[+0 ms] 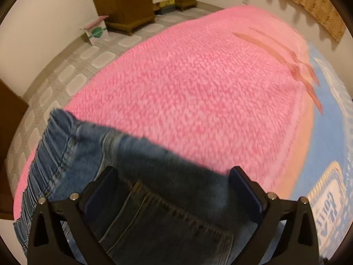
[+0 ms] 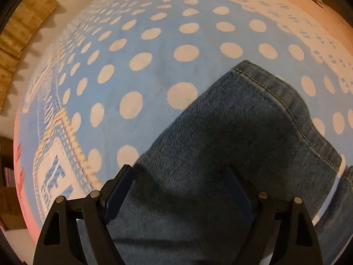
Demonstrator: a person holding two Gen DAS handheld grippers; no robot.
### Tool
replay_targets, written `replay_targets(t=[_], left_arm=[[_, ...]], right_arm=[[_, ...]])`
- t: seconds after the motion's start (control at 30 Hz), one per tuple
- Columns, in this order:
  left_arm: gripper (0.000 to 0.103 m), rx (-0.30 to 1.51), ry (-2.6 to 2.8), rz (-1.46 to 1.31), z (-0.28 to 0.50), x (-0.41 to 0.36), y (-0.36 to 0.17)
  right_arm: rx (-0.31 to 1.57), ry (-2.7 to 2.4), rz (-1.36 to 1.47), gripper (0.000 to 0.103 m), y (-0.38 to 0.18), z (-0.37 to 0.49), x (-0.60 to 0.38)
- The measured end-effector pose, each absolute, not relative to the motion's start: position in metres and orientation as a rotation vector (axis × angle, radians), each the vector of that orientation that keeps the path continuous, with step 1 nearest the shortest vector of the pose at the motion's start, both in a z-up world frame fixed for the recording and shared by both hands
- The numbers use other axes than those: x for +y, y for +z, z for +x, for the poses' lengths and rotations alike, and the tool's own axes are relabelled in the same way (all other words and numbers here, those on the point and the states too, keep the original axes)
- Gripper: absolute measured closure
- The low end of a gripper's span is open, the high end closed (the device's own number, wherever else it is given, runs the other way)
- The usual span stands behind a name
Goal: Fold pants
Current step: 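Grasp the jeans waistband with the left gripper while the right gripper grasps the leg hem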
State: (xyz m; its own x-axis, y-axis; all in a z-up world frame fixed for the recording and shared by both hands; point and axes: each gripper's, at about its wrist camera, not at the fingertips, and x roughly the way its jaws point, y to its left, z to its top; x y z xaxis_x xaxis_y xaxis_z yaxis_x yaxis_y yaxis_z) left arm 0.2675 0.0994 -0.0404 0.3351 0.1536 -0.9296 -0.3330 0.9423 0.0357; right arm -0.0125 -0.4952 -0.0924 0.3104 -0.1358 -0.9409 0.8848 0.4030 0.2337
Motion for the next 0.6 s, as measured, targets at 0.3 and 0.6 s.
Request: replay_targets(t=[0.3, 0.6], left_arm=[[0.000, 1.154, 0.384, -0.158, 0.272, 0.094, -0.049], [0.000, 1.108, 0.445, -0.095, 0.284, 0.079, -0.059]], right_arm=[[1.058, -0.772, 1.020, 0.016, -0.095, -0.010, -0.526], [1.168, -0.950, 0.720, 0.018, -0.102, 0.046, -0.503]])
